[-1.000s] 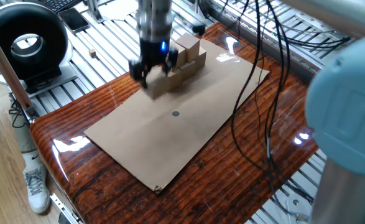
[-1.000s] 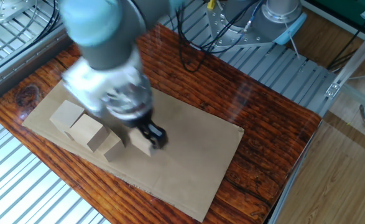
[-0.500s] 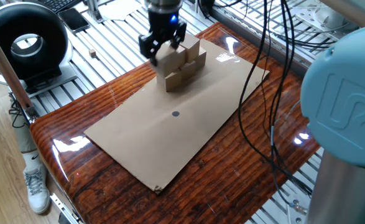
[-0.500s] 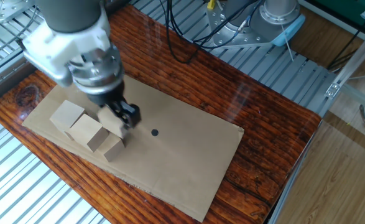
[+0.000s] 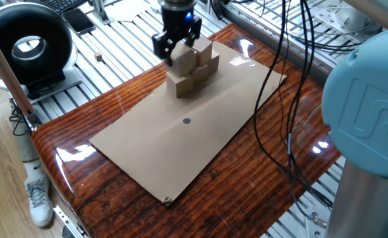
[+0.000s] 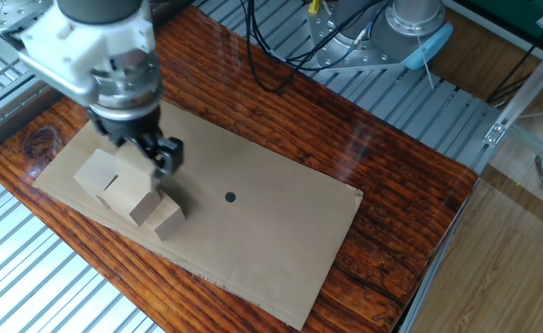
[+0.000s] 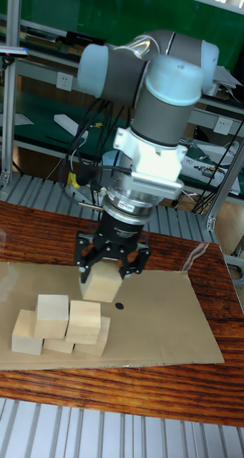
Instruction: Stack the blocks into a pyramid shape
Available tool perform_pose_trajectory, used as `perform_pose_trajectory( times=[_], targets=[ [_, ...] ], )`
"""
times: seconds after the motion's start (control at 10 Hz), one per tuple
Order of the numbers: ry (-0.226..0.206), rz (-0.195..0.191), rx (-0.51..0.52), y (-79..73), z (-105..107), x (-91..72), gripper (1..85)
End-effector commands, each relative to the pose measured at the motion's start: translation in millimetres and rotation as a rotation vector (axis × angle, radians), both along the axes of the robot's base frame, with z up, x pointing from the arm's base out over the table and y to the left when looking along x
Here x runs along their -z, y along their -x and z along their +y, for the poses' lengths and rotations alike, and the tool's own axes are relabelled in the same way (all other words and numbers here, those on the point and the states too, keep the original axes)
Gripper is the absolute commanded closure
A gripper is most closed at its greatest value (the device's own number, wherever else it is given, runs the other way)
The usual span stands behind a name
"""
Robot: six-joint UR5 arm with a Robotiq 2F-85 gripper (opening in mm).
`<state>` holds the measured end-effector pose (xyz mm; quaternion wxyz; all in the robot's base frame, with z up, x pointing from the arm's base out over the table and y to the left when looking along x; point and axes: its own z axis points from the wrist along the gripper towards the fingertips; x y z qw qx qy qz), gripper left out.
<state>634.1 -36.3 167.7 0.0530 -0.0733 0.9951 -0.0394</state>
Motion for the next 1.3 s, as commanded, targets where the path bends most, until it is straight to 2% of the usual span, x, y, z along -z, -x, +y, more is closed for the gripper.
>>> perform_pose_trajectory(
  times=[0.0,0.1,0.2,0.3,0.5,0.6,0.9,1.2],
  targets=[
    [-0.021,-0.087,-0.016,-17.9,-16.0,-0.1,80.0],
    [-0.016,-0.108,0.012,-25.3,-19.4,0.0,84.3],
    [-0.019,-0.121,0.046,-31.1,-20.6,1.1,84.7],
    [-0.055,-0.125,0.082,-35.4,-14.6,4.2,84.7],
    [-0.101,-0.14,0.136,-43.5,-10.9,9.8,84.7],
    [-0.104,-0.143,0.145,-45.6,-12.4,11.6,84.7],
    [-0.139,-0.127,0.173,-42.3,-9.7,16.5,84.7],
    [-0.135,-0.085,0.177,-27.8,-11.9,16.8,84.7]
  ],
)
